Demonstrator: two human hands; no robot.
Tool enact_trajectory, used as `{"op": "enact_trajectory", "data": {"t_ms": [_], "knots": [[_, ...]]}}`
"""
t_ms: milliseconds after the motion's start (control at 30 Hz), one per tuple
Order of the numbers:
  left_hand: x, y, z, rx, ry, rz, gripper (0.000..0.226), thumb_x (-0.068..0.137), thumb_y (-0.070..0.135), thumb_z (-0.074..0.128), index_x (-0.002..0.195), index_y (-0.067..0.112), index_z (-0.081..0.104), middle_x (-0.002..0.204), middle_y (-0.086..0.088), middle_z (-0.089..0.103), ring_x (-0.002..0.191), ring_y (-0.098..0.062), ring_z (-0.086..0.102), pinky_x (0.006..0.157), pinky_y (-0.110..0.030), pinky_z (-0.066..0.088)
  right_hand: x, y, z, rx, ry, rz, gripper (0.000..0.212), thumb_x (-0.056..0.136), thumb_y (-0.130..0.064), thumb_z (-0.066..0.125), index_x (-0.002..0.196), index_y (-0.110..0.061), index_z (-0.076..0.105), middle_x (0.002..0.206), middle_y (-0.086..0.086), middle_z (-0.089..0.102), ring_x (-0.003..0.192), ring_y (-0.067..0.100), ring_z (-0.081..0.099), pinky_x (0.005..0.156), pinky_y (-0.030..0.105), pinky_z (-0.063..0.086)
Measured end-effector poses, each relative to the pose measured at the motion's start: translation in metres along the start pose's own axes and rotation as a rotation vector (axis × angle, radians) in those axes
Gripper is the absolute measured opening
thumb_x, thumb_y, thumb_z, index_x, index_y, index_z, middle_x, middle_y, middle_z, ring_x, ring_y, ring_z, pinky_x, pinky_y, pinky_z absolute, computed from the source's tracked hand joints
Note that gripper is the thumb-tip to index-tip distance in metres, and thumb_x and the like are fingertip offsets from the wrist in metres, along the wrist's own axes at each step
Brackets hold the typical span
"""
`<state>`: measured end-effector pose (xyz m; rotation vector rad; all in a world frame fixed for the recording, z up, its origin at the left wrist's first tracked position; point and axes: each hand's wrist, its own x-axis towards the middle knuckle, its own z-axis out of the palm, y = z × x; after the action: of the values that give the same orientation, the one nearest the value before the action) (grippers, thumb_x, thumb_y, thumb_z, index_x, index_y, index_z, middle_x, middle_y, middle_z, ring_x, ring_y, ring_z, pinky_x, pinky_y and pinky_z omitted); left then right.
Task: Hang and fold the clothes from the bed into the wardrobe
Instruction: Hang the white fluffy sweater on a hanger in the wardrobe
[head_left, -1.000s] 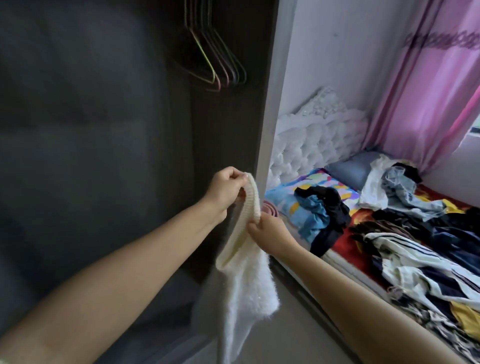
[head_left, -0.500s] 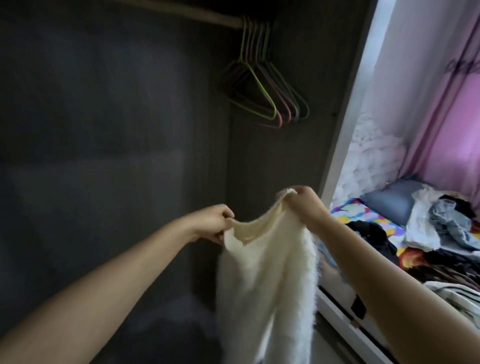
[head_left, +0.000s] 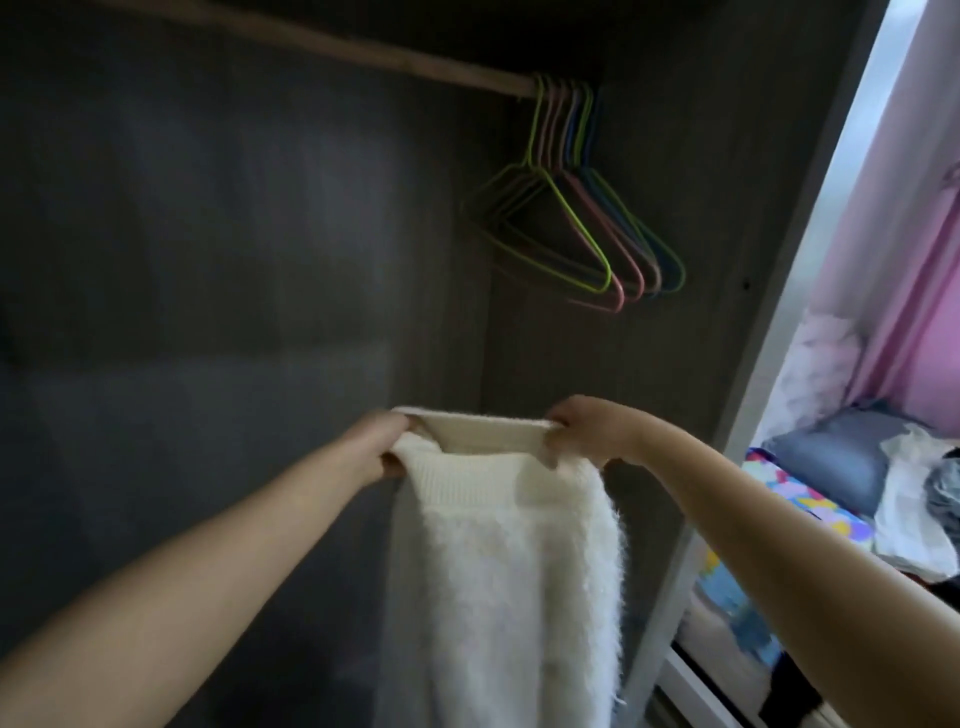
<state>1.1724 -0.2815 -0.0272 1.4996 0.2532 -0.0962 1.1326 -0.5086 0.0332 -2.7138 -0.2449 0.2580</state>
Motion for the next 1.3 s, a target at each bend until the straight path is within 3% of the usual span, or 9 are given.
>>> {"op": "enact_trajectory", "data": {"t_ms": [100,267,333,433,600,933,1067,1200,1300], "knots": [[0.003,0.018,0.026,-0.114,0.032,0.039,0.031,0.093,-0.003,0.037,0.069,0.004,0.056,0.056,-0.01,0.059,0.039,-0.015,0.057,0.035,-0.019,0.044,0.015,-0.016,-0.034,0.174,-0.026,-0.014,0.027,0.095,-0.002,0.042,0.114,-0.008,0.059,0.096,0.01,0.064,0.074,0.02,0.062,0.062,0.029,0.051],[0.027,0.038,0.033,-0.138,0.134,0.097,0.033,0.094,-0.002,0.036,0.065,0.003,0.049,0.057,-0.01,0.051,0.04,-0.016,0.052,0.044,-0.025,0.043,0.06,-0.043,-0.123,-0.229,0.874,-0.286,0.022,0.094,-0.014,0.049,0.111,-0.016,0.062,0.11,0.011,0.062,0.091,0.027,0.057,0.069,0.036,0.044],[0.037,0.047,0.026,-0.123,0.195,0.128,0.033,0.094,-0.002,0.038,0.064,0.003,0.05,0.054,-0.009,0.052,0.033,-0.011,0.05,0.045,-0.025,0.044,0.082,-0.046,-0.144,-0.435,0.962,-0.242,0.03,0.094,-0.013,0.049,0.125,-0.01,0.053,0.125,0.016,0.05,0.109,0.035,0.051,0.076,0.041,0.042],[0.049,0.059,0.017,-0.104,0.228,0.18,0.031,0.093,-0.005,0.037,0.064,0.001,0.048,0.059,-0.015,0.051,0.043,-0.018,0.052,0.053,-0.026,0.046,0.111,-0.046,-0.161,-0.551,0.856,-0.094,0.047,0.092,-0.008,0.055,0.136,-0.006,0.039,0.139,0.02,0.038,0.123,0.04,0.042,0.086,0.046,0.045],[0.056,0.066,-0.003,-0.237,0.259,0.206,0.055,0.093,-0.006,0.036,0.043,0.002,0.056,0.038,-0.008,0.052,0.03,-0.014,0.052,0.035,-0.022,0.044,0.141,-0.039,-0.177,-0.535,0.873,-0.094,0.031,0.094,0.001,0.044,0.124,0.001,0.05,0.121,0.023,0.054,0.108,0.041,0.056,0.071,0.042,0.041],[0.067,0.04,-0.03,-0.203,0.35,0.12,0.029,0.093,-0.004,0.039,0.067,0.0,0.051,0.058,-0.015,0.055,0.036,-0.017,0.056,0.035,-0.025,0.047,0.138,-0.051,-0.156,-0.2,1.081,-0.314,0.027,0.091,-0.002,0.042,0.118,-0.003,0.047,0.119,0.023,0.055,0.103,0.045,0.057,0.071,0.043,0.039],[0.072,0.029,-0.039,-0.155,0.339,0.089,0.028,0.092,-0.003,0.038,0.068,0.002,0.051,0.065,-0.016,0.054,0.047,-0.02,0.056,0.049,-0.029,0.05,0.122,-0.034,-0.078,0.386,1.016,-0.517,0.016,0.097,-0.014,0.041,0.111,-0.007,0.045,0.087,0.017,0.06,0.079,0.038,0.059,0.066,0.039,0.04],[0.069,0.007,-0.039,-0.027,0.348,0.057,0.029,0.091,-0.006,0.037,0.068,0.004,0.052,0.067,-0.013,0.053,0.047,-0.019,0.055,0.042,-0.022,0.046,0.105,-0.029,-0.002,1.265,0.492,-0.422,0.007,0.097,-0.026,0.055,0.093,-0.02,0.055,0.061,-0.002,0.046,0.044,0.01,0.041,0.043,0.023,0.032],[0.061,-0.012,-0.043,0.064,0.33,0.035,0.029,0.089,-0.01,0.037,0.069,0.003,0.054,0.06,-0.012,0.057,0.043,-0.017,0.057,0.046,-0.023,0.048,0.093,-0.036,0.018,1.47,0.319,-0.389,0.024,0.097,-0.035,0.052,0.09,-0.018,0.067,0.049,-0.01,0.029,0.037,0.003,0.022,0.037,0.012,0.016]]}}
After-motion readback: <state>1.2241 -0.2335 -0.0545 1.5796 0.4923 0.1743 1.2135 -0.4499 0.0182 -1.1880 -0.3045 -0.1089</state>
